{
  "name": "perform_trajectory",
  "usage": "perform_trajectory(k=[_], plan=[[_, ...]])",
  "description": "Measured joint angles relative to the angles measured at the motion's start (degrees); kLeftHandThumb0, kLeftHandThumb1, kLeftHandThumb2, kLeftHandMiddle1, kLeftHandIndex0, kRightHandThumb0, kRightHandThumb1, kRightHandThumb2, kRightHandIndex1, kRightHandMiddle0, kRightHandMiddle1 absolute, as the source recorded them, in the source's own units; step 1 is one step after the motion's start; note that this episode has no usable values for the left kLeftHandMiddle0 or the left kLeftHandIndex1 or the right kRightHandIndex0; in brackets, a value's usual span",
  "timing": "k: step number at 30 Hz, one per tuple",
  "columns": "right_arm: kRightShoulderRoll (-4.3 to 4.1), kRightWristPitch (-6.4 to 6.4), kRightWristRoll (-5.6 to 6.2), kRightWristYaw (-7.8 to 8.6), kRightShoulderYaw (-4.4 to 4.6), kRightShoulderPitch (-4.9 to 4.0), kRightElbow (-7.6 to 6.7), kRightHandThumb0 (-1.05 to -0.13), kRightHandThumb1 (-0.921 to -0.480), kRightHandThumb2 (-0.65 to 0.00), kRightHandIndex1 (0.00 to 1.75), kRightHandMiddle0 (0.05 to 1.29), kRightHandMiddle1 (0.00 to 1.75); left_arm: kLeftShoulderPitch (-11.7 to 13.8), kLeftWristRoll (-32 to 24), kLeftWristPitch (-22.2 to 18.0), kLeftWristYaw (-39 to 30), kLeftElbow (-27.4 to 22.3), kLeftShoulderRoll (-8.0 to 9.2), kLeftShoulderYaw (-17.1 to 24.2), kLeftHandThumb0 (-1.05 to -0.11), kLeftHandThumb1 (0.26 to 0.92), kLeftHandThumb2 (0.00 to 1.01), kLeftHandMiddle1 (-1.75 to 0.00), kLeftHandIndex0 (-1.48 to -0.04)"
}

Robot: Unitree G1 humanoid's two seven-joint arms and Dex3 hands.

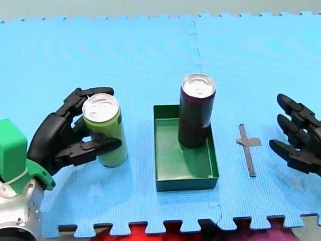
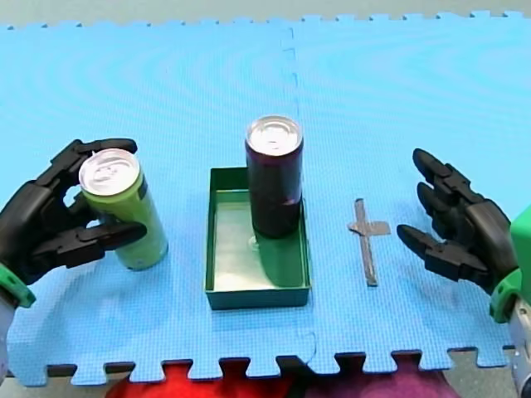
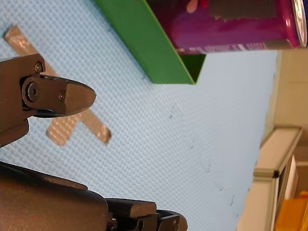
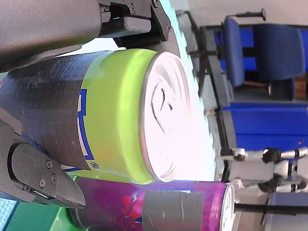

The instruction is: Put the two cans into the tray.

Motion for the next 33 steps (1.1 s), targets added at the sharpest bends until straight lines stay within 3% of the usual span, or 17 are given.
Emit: perform_trajectory(k=[2,3,5,6,7,8,9,10,13,16,33], plan=[[0.0,-0.03,0.05,0.12,-0.03,0.02,0.02,-1.048,-0.921,-0.362,0.0,0.09,0.0,-0.11,0.93,-1.41,2.83,0.25,-0.81,-0.05,-1.009,0.789,0.0,-0.01,-0.61],[0.0,-0.03,0.05,0.16,-0.03,0.03,0.03,-1.048,-0.921,-0.363,0.0,0.09,0.0,-0.16,1.35,-1.97,4.18,0.42,-1.22,-0.06,-0.841,0.75,0.0,-0.04,-0.83],[0.01,-0.03,0.06,0.24,-0.03,0.03,0.04,-1.048,-0.921,-0.364,0.0,0.09,0.0,-0.35,2.2,-3.31,7.9,0.9,-2.38,0.02,-0.654,0.714,0.0,-0.09,-1.08],[0.02,-0.03,0.05,0.27,-0.03,0.03,0.05,-1.048,-0.921,-0.365,0.0,0.09,0.0,-0.4,2.48,-3.88,9.34,1.04,-2.89,0.03,-0.558,0.708,0.01,-0.38,-1.07],[0.04,-0.03,0.06,0.32,-0.02,0.03,0.05,-1.048,-0.921,-0.366,0.0,0.09,0.0,-0.46,3.01,-4.82,11.36,1.19,-3.55,0.01,-0.523,0.717,0.02,-0.92,-0.87],[0.04,-0.03,0.06,0.35,-0.02,0.03,0.05,-1.048,-0.921,-0.366,0.0,0.09,0.0,-0.48,3.43,-5.47,12.7,1.3,-4.01,-0.02,-0.493,0.738,0.02,-1.32,-0.71],[0.05,-0.03,0.06,0.4,-0.01,0.03,0.05,-1.048,-0.921,-0.367,0.0,0.09,0.0,-0.51,4.1,-6.28,14.39,1.43,-4.59,-0.08,-0.472,0.763,0.03,-1.57,-0.61],[0.05,-0.03,0.06,0.43,-0.01,0.03,0.05,-1.048,-0.921,-0.368,0.0,0.09,0.0,-0.52,4.68,-7.02,15.93,1.59,-5.1,-0.16,-0.462,0.782,0.03,-1.66,-0.57],[0.05,-0.03,0.08,0.6,-0.05,0.04,0.06,-1.048,-0.921,-0.369,0.0,0.09,0.0,-0.74,6.62,-9.14,20.96,2.42,-6.53,-0.49,-0.49,0.841,0.04,-1.74,-0.54],[0.0,-0.04,0.39,0.93,-0.32,0.04,0.12,-1.048,-0.921,-0.369,0.0,0.09,0.0,-1.45,8.1,-11.4,25.02,4.29,-7.42,-0.83,-0.497,0.859,0.04,-1.75,-0.53],[-0.09,-0.25,0.66,1.12,-0.68,0.04,0.37,-1.048,-0.921,-0.368,0.0,0.1,0.0,-1.72,11.14,-15.88,30.28,6.21,-7.41,-2.02,-0.479,0.914,0.03,-1.75,-0.54]])
